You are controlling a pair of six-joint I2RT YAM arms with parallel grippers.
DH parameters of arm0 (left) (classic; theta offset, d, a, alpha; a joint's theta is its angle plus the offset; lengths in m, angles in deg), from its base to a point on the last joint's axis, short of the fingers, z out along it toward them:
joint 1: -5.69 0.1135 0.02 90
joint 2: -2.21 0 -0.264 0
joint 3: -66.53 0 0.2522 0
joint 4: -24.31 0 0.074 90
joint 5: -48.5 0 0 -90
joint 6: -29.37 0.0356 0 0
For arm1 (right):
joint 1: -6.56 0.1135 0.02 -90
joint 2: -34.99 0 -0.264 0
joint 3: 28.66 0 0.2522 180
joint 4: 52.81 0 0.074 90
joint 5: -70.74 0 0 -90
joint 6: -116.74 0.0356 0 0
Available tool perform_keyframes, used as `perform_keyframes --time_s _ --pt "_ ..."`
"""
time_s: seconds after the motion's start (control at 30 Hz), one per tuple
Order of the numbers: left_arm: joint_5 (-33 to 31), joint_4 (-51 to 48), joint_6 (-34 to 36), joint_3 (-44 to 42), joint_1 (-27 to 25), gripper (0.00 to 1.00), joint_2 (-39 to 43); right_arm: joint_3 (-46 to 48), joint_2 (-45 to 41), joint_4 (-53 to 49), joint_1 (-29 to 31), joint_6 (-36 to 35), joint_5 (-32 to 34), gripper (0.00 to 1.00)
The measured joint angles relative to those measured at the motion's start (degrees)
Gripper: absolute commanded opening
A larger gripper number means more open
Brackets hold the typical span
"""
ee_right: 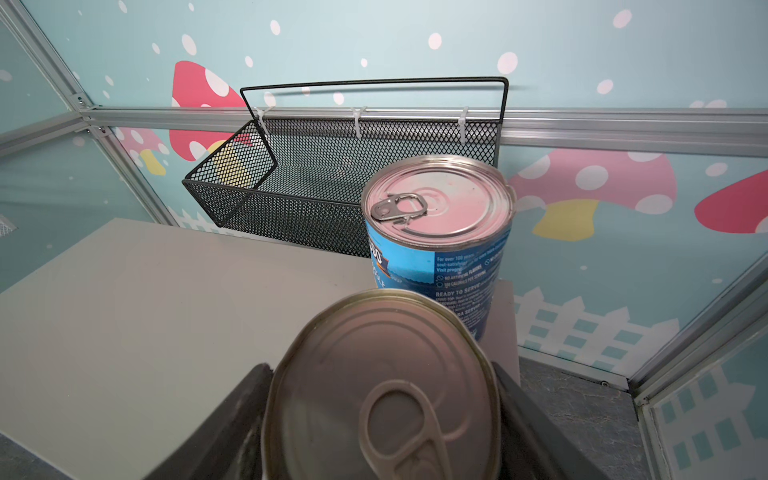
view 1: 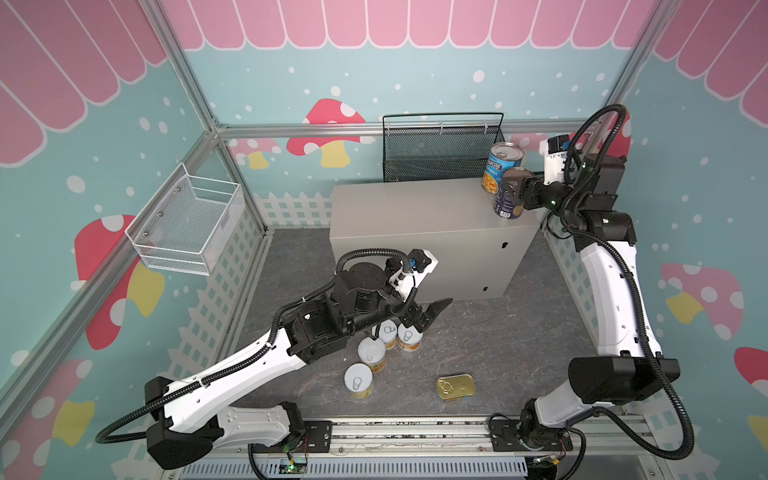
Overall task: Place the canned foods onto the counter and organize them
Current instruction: 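Lower the dark blue can beside the blue can while left gripper shifts forward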
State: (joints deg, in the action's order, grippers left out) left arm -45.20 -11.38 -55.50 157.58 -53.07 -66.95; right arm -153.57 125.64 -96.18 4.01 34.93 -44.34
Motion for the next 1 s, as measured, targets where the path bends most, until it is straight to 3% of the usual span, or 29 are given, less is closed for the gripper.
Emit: perform_keyframes --time_s 0.73,0.9,1.0 --pt "-0.5 0.8 0.0 0.0 -0.2 0.99 0.0 1.0 -0.3 1.2 0.0 0.0 -0.7 0.74" --pt "-0.7 1.0 0.0 0.0 -0.2 0.99 0.1 0.6 -0.2 1.0 0.0 -0.1 -1.0 0.94" --pt "-0.7 1.3 0.0 -0.2 -0.2 0.99 0.1 -5.4 1.7 -0.9 0.0 -0.2 -1.1 0.99"
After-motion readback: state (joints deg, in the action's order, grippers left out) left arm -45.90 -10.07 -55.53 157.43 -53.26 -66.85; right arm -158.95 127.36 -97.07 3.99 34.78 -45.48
